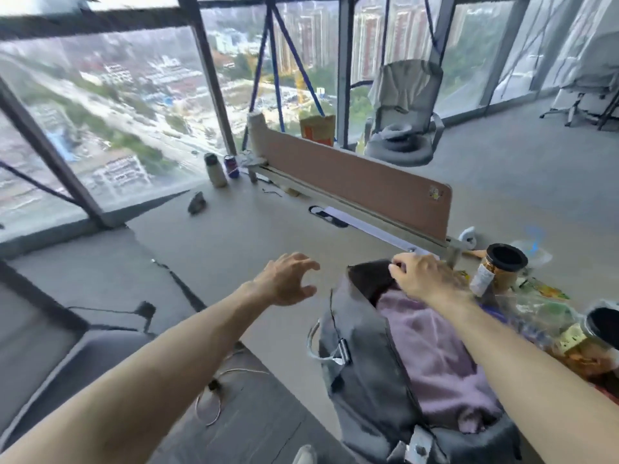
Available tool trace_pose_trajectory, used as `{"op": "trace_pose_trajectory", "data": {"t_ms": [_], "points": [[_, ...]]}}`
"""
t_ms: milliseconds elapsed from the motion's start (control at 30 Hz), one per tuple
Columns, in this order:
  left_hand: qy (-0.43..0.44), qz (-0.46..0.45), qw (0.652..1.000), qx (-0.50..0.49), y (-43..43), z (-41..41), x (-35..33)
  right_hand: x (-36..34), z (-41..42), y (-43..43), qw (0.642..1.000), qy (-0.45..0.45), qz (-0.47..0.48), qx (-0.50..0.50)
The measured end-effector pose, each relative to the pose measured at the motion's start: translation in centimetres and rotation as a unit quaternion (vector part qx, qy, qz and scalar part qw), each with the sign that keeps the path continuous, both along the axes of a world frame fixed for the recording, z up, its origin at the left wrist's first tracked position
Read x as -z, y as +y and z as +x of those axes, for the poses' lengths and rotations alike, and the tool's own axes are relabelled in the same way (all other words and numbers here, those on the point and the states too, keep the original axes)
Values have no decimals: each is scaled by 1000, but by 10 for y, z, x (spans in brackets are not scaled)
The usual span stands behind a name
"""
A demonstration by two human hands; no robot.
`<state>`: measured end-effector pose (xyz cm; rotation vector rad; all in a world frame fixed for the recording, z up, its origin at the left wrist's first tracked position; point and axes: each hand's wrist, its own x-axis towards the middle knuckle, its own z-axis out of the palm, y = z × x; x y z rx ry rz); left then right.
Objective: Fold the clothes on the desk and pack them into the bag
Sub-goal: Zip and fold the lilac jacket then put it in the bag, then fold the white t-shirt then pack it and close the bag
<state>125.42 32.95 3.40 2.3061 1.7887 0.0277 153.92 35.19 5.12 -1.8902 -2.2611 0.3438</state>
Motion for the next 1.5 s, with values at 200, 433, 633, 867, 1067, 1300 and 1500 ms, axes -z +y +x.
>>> {"op": "trace_pose_trajectory", "data": {"t_ms": [200,433,633,867,1067,1300,1500], "points": [[-3,33,982,-186,-108,-135,-50,-34,-145,-14,987,50,23,-153],[54,69,929,-360,-271,-283,-103,-80,-336,-94,942,52,46,-328],[94,82,879,-461,-415,-417,-126,-99,-518,-197,886,50,75,-454],[124,80,832,-535,-559,-572,-149,-111,-743,-322,833,72,78,-542],[125,79,805,-574,-631,-679,-168,-111,-869,-387,808,51,65,-584],[158,69,800,-574,-657,-818,-165,-105,-1031,-418,787,49,85,-609],[189,56,807,-557,-642,-982,-159,-98,-1206,-403,781,60,105,-612]]}}
